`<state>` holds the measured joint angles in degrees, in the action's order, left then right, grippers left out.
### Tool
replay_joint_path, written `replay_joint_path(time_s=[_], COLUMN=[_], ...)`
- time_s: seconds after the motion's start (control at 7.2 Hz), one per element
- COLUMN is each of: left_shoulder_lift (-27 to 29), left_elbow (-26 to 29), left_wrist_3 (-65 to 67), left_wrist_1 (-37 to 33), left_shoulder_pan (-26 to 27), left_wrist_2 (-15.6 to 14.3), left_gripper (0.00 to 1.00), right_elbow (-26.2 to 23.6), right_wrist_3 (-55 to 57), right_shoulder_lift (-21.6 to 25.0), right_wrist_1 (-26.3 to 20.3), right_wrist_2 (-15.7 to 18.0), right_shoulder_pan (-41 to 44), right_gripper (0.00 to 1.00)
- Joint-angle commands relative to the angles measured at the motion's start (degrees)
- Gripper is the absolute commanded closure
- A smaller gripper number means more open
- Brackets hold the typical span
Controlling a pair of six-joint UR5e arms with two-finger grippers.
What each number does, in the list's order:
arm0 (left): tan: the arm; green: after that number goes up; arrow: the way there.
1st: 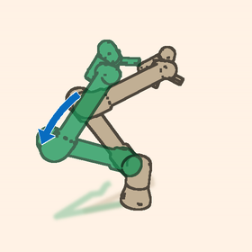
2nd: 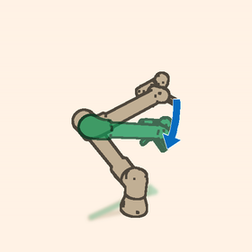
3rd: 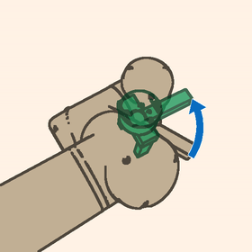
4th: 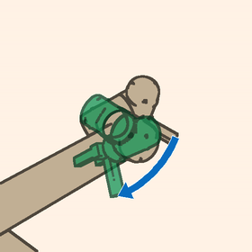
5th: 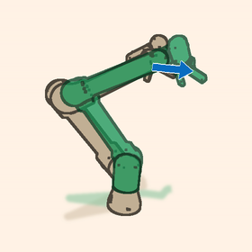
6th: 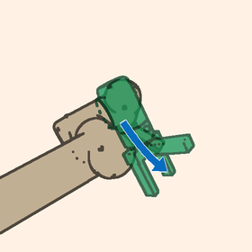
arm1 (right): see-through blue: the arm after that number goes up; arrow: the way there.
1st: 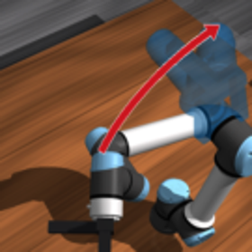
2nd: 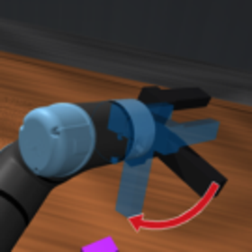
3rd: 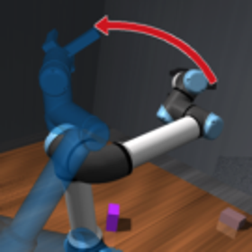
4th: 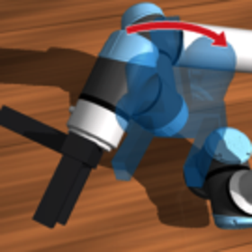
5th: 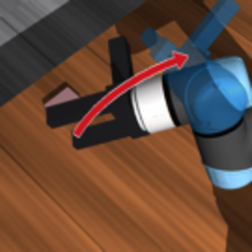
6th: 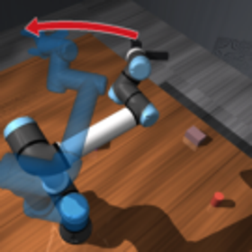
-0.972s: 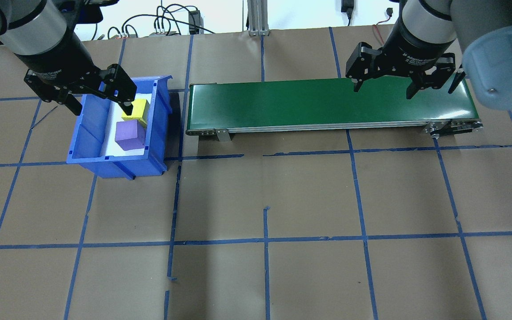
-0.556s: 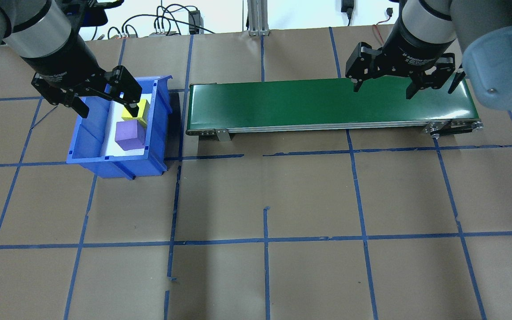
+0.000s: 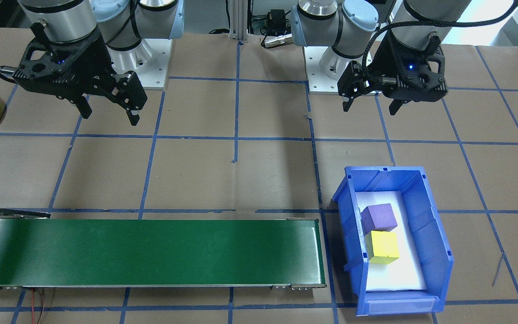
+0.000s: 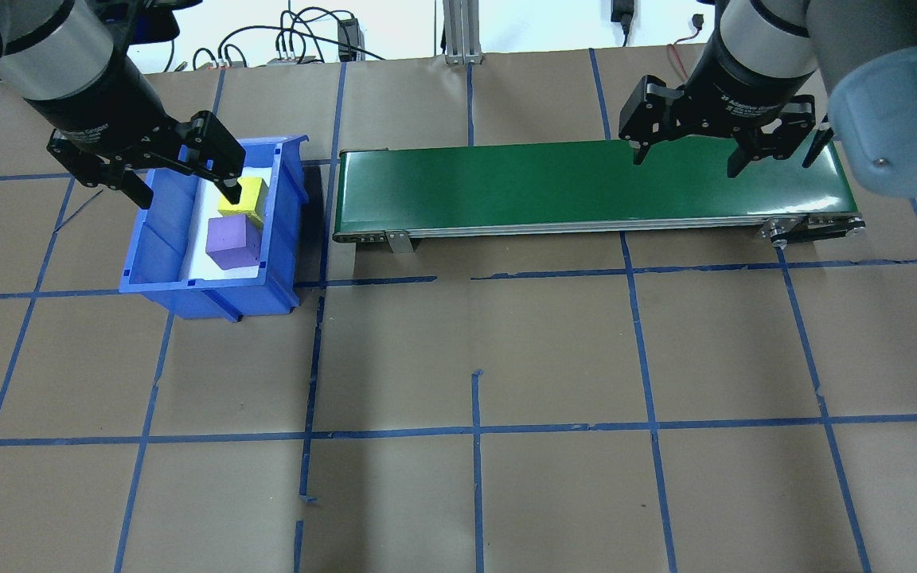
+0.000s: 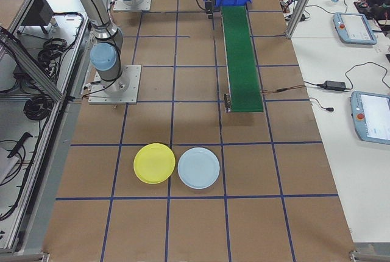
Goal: Move block left to right into plate
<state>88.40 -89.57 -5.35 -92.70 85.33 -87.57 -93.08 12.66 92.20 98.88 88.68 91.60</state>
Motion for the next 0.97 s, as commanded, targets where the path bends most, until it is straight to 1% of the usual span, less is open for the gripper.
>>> replay_joint_path(time_s=[0.0,0.28,0.42,0.69,0.83], left_shoulder_lift=[2.46,7.72,11.75,17.83,19.6], left_elbow=[0.88,2.55,3.08,3.0,2.74], left_wrist_3=[-0.19,-0.19,0.07,-0.35,-1.32], left_wrist_1=[0.67,6.19,10.74,19.0,21.83], left_shoulder_pan=[-0.86,-1.65,-2.35,-2.44,-2.62], left_wrist_2=[-0.41,-0.58,-0.5,-0.41,-0.49], left_gripper=[0.0,0.0,0.0,0.0,0.0], right_elbow=[0.0,0.0,0.0,0.0,-0.09], right_wrist_3=[0.0,0.0,0.0,0.0,0.0], right_shoulder_lift=[0.0,0.0,0.0,0.0,0.0], right_wrist_1=[0.0,0.0,0.0,0.0,0.0], right_wrist_2=[0.0,0.0,0.09,0.09,0.09], right_shoulder_pan=[-0.01,0.07,-0.01,-0.01,-0.01], right_gripper=[0.0,0.0,0.0,0.0,0.0])
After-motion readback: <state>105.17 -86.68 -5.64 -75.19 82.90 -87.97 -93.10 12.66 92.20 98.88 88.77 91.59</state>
